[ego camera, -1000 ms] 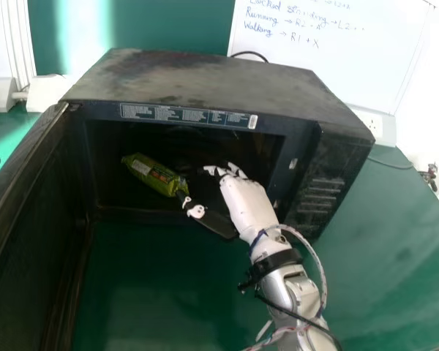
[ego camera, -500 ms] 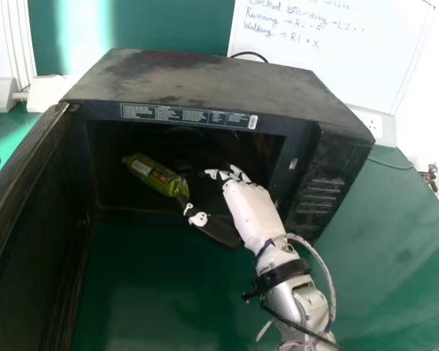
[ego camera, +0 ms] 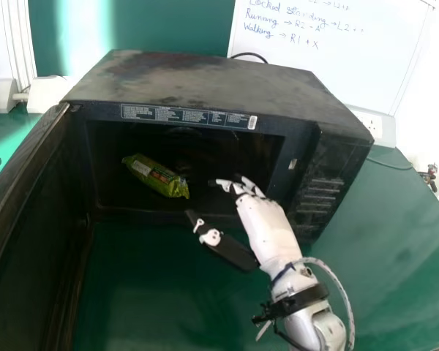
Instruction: Put biscuit inside oven
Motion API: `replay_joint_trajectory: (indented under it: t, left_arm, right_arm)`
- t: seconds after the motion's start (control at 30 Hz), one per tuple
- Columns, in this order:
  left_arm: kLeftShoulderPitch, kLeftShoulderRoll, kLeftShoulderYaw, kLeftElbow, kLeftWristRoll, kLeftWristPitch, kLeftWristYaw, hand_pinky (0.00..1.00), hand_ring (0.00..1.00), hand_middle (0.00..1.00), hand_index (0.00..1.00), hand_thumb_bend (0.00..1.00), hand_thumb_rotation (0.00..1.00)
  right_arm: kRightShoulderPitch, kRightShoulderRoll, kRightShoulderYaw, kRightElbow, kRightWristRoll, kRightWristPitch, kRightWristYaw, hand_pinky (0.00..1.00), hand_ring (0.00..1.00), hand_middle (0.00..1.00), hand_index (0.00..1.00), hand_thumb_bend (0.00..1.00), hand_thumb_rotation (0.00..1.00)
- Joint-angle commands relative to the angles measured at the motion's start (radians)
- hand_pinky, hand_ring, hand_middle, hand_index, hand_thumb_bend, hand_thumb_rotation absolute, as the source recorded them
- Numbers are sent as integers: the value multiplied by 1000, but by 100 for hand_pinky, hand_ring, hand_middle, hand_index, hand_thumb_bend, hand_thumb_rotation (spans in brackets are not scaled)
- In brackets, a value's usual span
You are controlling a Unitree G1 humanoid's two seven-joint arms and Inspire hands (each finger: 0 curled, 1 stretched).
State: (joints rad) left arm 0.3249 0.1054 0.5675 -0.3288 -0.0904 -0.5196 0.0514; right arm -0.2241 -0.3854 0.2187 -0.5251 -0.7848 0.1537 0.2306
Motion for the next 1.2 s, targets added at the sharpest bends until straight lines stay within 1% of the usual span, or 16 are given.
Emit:
replay_joint_trajectory:
  t: [0.0,0.27,0.4,0.7,0.87,1.07,1.17]
  left_arm:
    - [3,13,10,11,-5,-8,-2,100,95,87,87,100,100]
    - [3,21,11,15,-11,-7,-2,100,95,87,87,99,100]
    - [2,23,10,16,-12,-7,-1,100,95,87,87,99,100]
    - [0,32,12,21,-12,-6,-3,100,95,88,87,99,100]
    - [-5,34,14,31,-14,-8,0,100,95,87,87,99,100]
    - [-7,33,12,26,-14,-3,2,100,95,87,87,99,100]
    - [-10,34,14,32,-17,-5,1,100,95,87,87,99,100]
  right_arm:
    - [31,1,-19,-32,8,-11,5,70,79,87,87,80,88]
    - [104,1,-63,-93,33,-36,4,71,81,86,87,80,89]
    - [135,4,-86,-122,46,-35,4,70,80,85,86,80,89]
    - [203,0,-150,-160,94,-69,-6,69,77,86,85,78,89]
    - [247,-3,-182,-182,110,-87,-4,69,78,85,85,77,90]
    - [292,8,-224,-185,176,-127,-19,70,80,84,83,75,90]
    - [316,13,-247,-202,208,-128,-11,70,81,84,83,74,92]
